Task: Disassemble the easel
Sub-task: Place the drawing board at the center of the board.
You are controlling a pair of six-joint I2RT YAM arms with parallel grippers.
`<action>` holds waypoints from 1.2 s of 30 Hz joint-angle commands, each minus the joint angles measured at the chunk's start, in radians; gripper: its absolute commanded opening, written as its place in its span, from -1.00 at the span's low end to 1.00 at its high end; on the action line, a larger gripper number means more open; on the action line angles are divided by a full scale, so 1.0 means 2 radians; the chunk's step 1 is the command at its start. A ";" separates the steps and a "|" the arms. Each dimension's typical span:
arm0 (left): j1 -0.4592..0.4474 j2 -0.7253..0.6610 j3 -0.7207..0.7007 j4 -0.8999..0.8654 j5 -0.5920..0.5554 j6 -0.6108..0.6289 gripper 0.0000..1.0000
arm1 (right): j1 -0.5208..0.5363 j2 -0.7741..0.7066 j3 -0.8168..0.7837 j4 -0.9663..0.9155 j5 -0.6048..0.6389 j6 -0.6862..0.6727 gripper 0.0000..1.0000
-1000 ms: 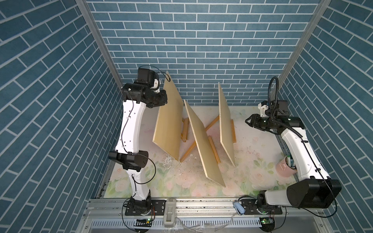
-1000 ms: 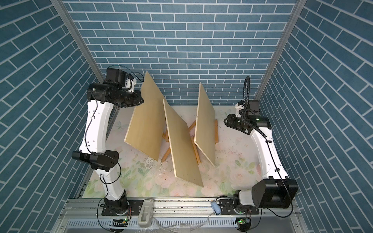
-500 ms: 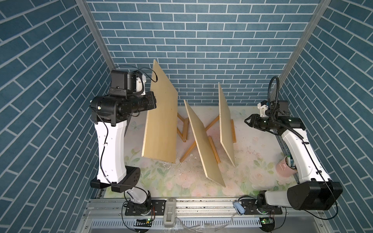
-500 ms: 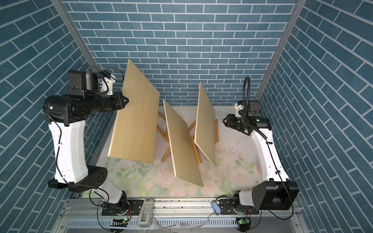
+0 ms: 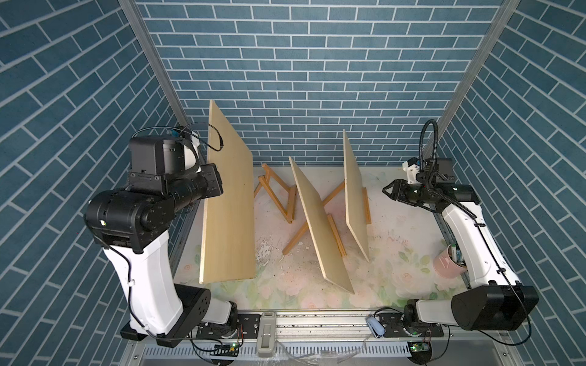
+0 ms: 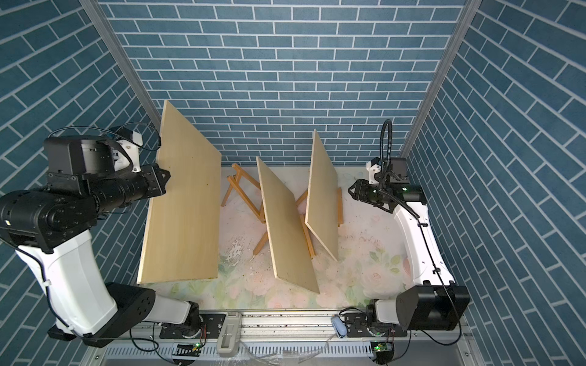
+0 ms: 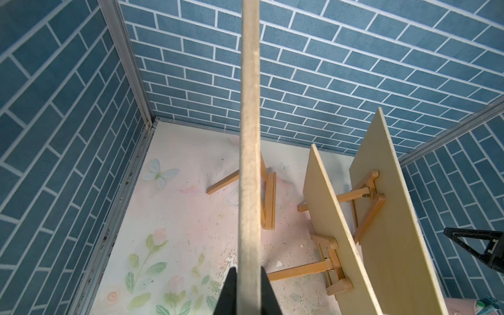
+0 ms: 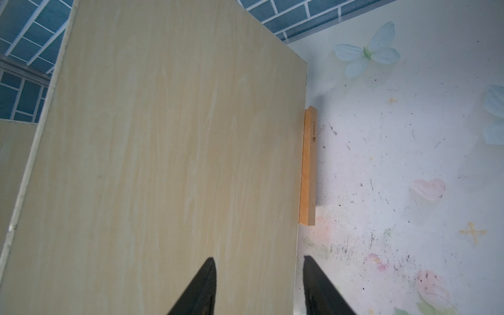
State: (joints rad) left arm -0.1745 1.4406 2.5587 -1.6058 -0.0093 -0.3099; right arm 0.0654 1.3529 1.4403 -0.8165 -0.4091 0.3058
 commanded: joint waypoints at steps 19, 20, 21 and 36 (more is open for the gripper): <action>0.076 0.062 -0.166 0.155 0.038 0.071 -1.00 | 0.002 -0.024 -0.020 -0.013 0.009 -0.026 0.03; 0.078 0.066 -0.175 0.163 0.038 0.076 -1.00 | 0.002 -0.025 -0.021 -0.012 0.010 -0.026 0.03; 0.078 0.071 -0.183 0.171 0.040 0.079 -1.00 | 0.002 -0.025 -0.022 -0.013 0.010 -0.026 0.03; 0.079 0.142 -0.223 0.248 0.121 0.086 -1.00 | 0.002 -0.040 -0.047 -0.009 0.022 -0.011 0.03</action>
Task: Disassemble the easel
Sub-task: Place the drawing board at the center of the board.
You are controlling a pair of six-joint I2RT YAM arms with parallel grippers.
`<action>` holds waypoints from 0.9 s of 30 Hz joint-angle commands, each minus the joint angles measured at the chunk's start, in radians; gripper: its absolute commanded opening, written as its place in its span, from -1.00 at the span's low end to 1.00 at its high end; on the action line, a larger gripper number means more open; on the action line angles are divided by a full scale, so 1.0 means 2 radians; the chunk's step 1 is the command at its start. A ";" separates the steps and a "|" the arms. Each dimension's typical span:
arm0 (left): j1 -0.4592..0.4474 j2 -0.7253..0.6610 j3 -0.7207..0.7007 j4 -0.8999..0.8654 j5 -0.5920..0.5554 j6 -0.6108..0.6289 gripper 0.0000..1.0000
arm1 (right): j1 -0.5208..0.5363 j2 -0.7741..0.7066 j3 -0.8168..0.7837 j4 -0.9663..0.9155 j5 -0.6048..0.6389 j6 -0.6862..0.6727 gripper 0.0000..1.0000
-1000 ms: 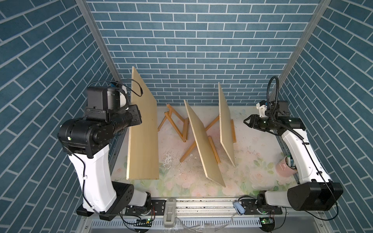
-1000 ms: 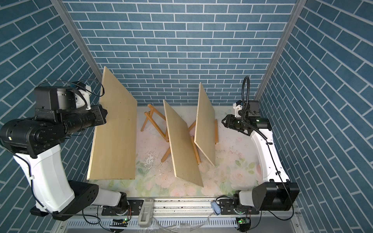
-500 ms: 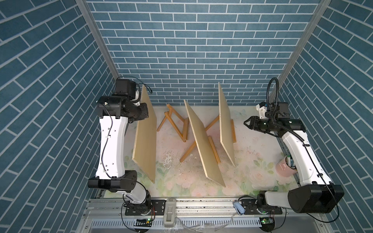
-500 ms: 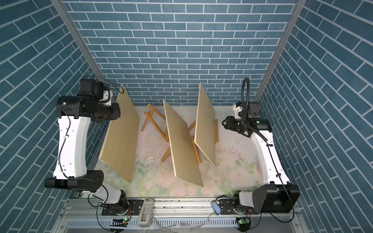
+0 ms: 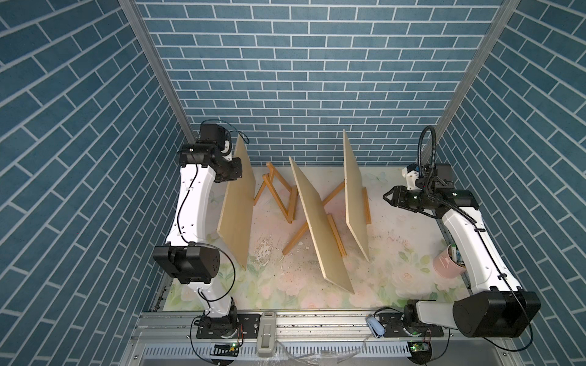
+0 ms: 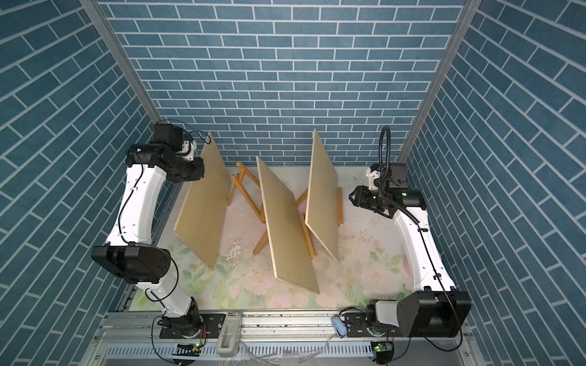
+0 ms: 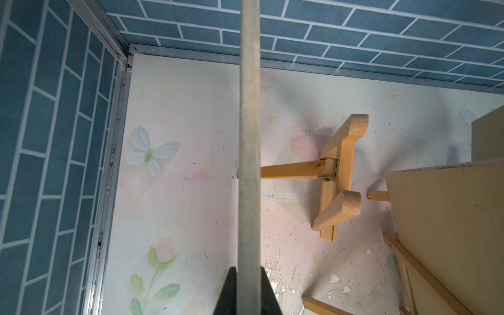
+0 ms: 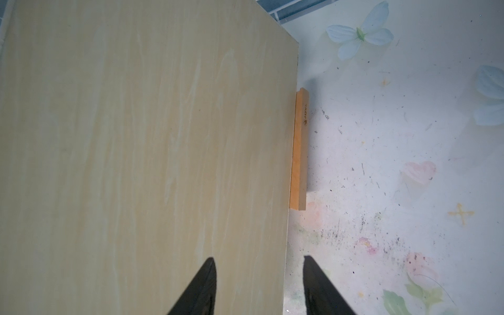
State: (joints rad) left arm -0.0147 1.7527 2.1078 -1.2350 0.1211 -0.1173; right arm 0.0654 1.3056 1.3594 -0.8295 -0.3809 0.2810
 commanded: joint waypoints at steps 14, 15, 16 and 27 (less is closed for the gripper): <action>0.002 -0.026 -0.087 0.109 0.126 -0.021 -1.00 | 0.003 -0.017 -0.016 0.002 0.003 0.013 0.03; 0.005 -0.027 -0.095 0.114 0.133 -0.020 -1.00 | 0.003 -0.017 -0.016 0.001 0.003 0.013 0.03; 0.007 -0.029 -0.103 0.121 0.140 -0.020 -1.00 | 0.003 -0.017 -0.017 0.001 0.003 0.014 0.03; 0.041 -0.051 -0.199 0.189 0.206 -0.040 -1.00 | 0.004 -0.015 -0.016 -0.002 0.002 0.014 0.03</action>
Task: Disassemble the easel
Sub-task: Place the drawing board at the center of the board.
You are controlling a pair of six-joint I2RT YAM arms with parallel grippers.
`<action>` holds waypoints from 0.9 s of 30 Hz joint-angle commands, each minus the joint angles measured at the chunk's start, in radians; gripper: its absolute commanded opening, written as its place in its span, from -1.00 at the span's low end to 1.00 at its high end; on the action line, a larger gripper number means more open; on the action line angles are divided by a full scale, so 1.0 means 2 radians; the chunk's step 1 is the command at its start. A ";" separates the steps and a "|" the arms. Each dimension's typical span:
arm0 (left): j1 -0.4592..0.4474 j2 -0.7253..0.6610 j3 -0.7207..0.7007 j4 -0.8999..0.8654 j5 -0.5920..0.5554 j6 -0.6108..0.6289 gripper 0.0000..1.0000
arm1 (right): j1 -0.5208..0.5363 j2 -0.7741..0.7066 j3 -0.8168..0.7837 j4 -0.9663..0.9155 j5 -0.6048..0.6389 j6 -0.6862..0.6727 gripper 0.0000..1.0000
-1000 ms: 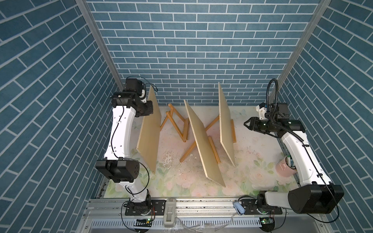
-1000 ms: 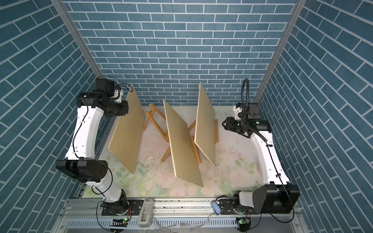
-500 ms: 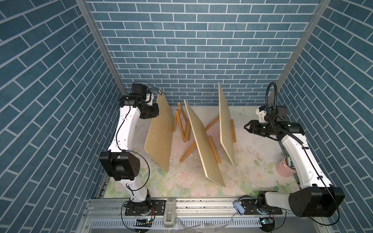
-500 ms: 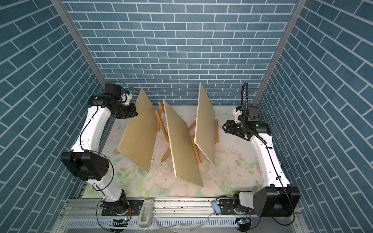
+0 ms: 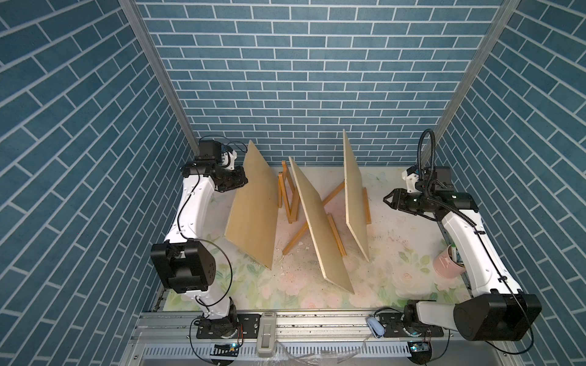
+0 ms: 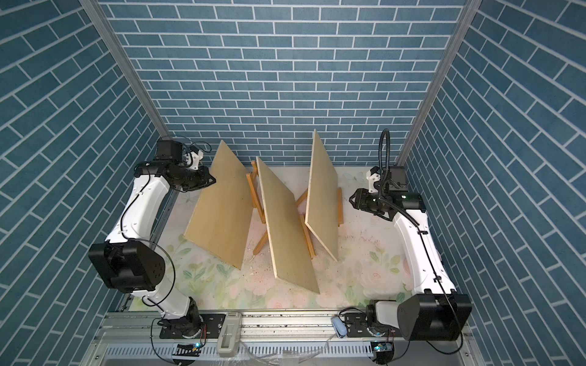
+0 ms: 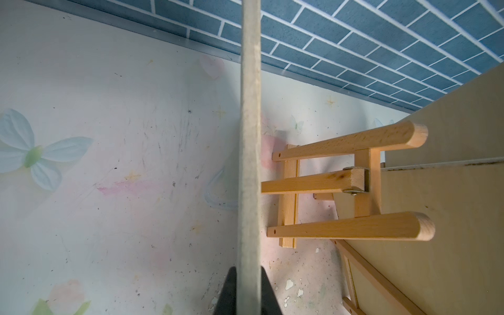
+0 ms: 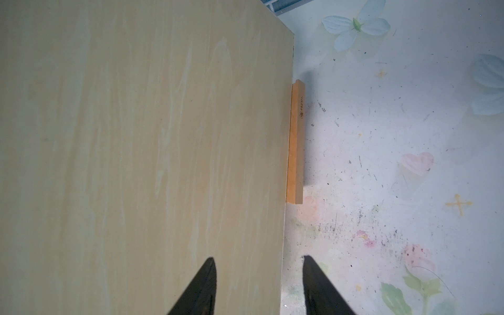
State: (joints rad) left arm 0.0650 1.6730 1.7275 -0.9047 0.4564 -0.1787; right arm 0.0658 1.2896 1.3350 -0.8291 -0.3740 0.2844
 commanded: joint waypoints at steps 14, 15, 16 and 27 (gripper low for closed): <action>0.060 0.000 -0.067 0.005 -0.020 0.089 -0.83 | 0.005 -0.003 -0.003 0.000 -0.001 0.014 0.02; 0.063 0.006 -0.068 0.003 -0.024 0.093 -0.80 | 0.005 -0.002 -0.003 0.000 -0.001 0.015 0.02; 0.066 0.012 -0.068 0.001 -0.028 0.097 -0.79 | 0.005 -0.002 -0.003 0.000 0.000 0.016 0.02; 0.096 0.077 -0.075 0.000 -0.072 0.132 -0.58 | 0.007 -0.008 -0.002 -0.013 0.014 0.020 0.02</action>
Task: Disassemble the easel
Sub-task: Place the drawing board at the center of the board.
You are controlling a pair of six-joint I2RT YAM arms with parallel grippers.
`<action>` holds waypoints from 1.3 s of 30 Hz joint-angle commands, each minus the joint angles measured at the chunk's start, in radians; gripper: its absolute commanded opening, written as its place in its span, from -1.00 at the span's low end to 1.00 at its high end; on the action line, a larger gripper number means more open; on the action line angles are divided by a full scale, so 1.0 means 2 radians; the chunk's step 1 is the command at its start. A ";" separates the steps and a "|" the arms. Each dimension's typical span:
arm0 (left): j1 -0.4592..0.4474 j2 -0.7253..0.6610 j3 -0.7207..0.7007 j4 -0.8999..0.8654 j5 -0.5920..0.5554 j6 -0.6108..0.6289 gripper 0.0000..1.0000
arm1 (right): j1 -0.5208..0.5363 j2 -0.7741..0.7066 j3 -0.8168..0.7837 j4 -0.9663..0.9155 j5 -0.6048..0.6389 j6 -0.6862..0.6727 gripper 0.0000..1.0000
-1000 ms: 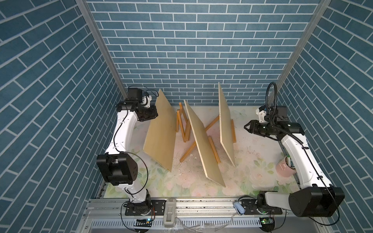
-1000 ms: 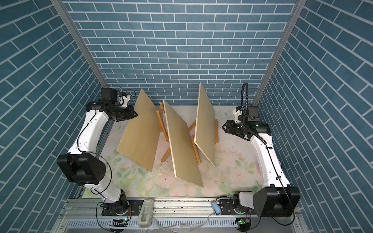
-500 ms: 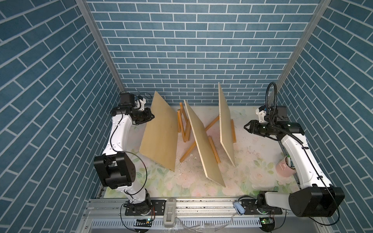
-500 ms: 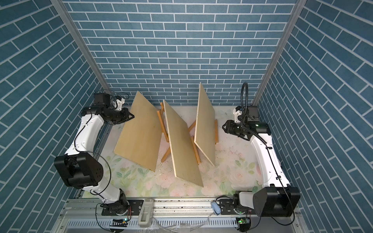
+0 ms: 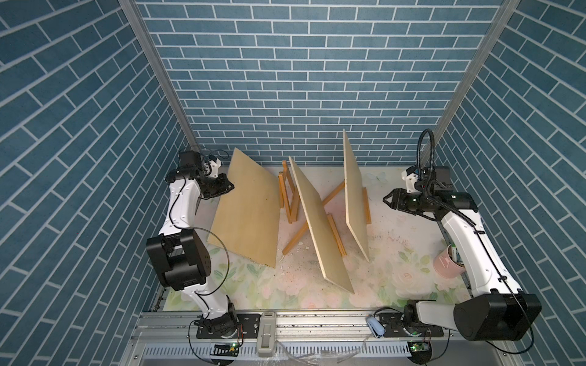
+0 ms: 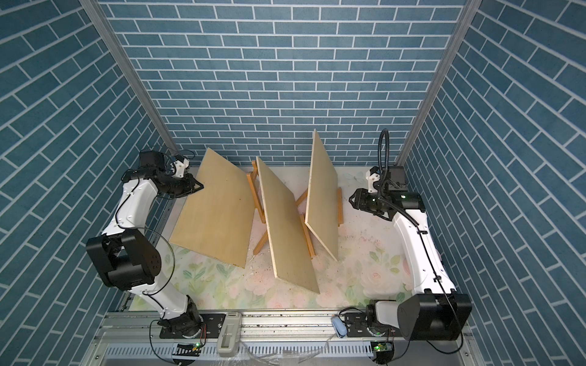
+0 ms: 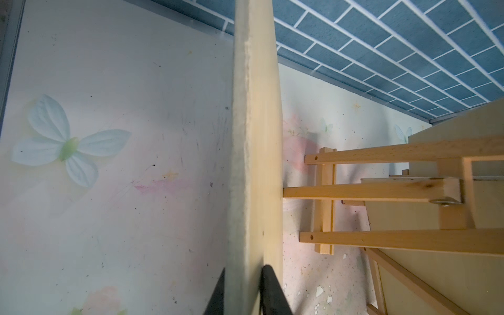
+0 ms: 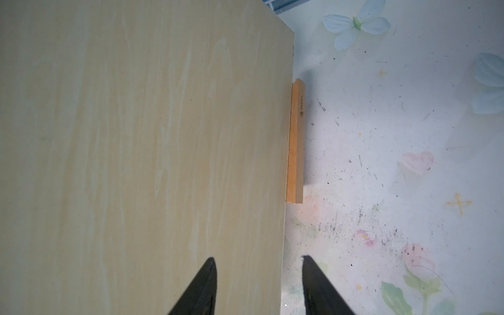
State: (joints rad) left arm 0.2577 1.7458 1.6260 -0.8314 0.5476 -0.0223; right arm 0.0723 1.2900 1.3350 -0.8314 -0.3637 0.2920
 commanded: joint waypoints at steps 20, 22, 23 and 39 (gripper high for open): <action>0.013 0.113 0.035 -0.070 -0.205 0.092 -0.21 | 0.007 -0.011 0.000 -0.018 0.037 0.038 0.01; 0.014 0.113 0.038 -0.071 -0.208 0.093 -0.18 | 0.009 -0.009 0.001 -0.016 0.036 0.040 0.01; 0.015 0.113 0.041 -0.071 -0.211 0.092 -0.11 | 0.009 -0.008 0.002 -0.016 0.036 0.041 0.01; 0.015 0.073 0.060 -0.061 -0.134 0.047 -0.25 | 0.015 -0.004 0.003 -0.016 0.040 0.040 0.01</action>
State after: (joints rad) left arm 0.2893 1.9621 1.7588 -0.9504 0.2123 0.1158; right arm 0.0982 1.2903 1.3350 -0.8497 -0.2996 0.3553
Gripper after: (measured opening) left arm 0.379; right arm 0.505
